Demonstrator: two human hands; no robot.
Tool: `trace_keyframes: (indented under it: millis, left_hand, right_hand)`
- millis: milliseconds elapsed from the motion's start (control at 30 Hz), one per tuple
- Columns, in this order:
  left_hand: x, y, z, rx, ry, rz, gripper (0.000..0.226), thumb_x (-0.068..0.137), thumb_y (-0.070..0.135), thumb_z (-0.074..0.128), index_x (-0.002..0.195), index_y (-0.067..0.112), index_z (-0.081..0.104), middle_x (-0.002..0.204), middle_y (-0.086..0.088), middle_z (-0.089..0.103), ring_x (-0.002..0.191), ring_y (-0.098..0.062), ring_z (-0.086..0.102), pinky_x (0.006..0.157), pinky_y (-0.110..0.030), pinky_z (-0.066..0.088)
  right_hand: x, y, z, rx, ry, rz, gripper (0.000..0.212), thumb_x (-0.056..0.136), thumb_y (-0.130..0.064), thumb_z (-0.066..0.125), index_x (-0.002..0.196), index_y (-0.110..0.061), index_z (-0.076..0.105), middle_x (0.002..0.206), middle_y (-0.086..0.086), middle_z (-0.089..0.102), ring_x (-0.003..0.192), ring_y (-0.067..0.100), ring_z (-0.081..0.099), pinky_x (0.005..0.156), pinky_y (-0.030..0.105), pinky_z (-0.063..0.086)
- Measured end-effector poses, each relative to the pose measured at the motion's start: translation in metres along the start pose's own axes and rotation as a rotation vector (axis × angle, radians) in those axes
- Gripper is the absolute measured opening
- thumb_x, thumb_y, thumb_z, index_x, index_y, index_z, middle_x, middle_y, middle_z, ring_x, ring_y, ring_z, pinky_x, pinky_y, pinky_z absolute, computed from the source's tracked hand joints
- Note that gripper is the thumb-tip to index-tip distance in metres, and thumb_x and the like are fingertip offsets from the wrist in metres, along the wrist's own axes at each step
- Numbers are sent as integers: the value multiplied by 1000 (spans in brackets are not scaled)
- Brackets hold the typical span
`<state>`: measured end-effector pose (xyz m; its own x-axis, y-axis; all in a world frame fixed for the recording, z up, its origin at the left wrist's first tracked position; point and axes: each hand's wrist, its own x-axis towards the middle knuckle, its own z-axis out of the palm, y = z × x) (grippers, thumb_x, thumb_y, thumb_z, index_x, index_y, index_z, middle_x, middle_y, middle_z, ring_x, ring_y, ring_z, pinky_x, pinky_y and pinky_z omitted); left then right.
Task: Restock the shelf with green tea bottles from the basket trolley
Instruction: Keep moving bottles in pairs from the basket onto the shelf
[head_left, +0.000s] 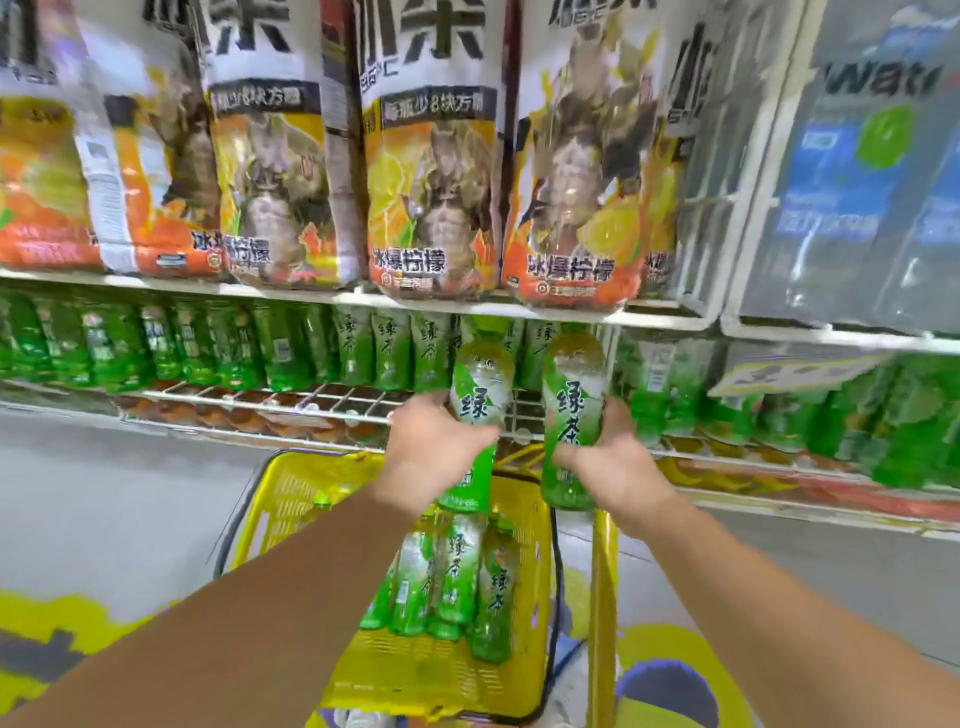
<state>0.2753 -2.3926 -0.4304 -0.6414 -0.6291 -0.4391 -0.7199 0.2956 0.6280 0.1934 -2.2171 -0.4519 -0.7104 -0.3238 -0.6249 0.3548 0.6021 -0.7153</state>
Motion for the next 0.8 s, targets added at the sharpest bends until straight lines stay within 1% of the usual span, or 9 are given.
trace_keyframes:
  millis: [33,100,267,333,400,467,533,667,800]
  left_hand:
    - [9,-3,4,32,-7,6,28,70,36,85,67,20,62,56,9,60,45,0,52,36,-9,33]
    - [26,-6,11,83,-29,8,33,72,40,84,63,22,57,54,10,57,42,0,49,33,-10,30]
    - [67,-10,26,179,12,18,50,70,59,79,62,14,60,57,0,62,45,-6,54,36,-22,33]
    - [79,-9,29,287,-17,60,58,75,66,71,69,9,66,76,-8,71,70,-19,67,52,-26,39]
    - [91,-6,31,333,-68,103,52,83,63,66,66,15,57,85,-4,68,90,-18,64,65,-23,36]
    - [103,-4,32,282,-86,115,50,82,58,70,62,18,47,70,5,56,75,-13,56,56,-21,35]
    - [120,-7,36,216,-77,123,50,74,60,77,64,18,50,62,4,55,61,-16,53,50,-26,39]
    - [147,-4,49,274,-103,125,55,72,61,78,71,11,56,67,-1,61,57,-11,55,46,-24,39]
    - [166,-4,66,209,-95,153,49,73,52,81,77,9,57,68,0,58,55,-8,50,41,-21,35]
  right_hand:
    - [7,2,3,-9,11,-13,95,83,-21,71,156,-25,10,151,8,40,126,28,48,102,39,43]
    - [22,4,9,-16,37,-49,93,80,-21,72,155,-20,16,155,5,33,137,27,38,111,38,35]
    - [55,-3,25,-27,166,-83,63,73,-27,75,127,-16,45,106,4,60,92,25,57,73,30,43]
    - [64,-8,30,6,173,-120,50,76,-26,75,116,-15,47,93,2,58,77,18,55,59,28,37]
    - [71,-13,30,37,152,-146,43,81,-21,72,114,-13,45,95,5,57,74,15,54,54,27,39]
    - [80,-17,28,78,128,-148,41,83,-14,70,116,-12,45,94,8,57,71,15,54,53,26,41]
    - [92,-18,29,136,131,-129,42,82,-4,67,118,-12,46,87,9,55,62,14,50,46,21,40]
    - [116,-13,34,167,181,-67,45,83,2,66,117,-12,41,78,4,51,49,9,45,35,18,34]
    - [138,-7,41,134,209,-52,49,82,5,67,120,-11,42,86,6,55,58,11,51,34,14,38]
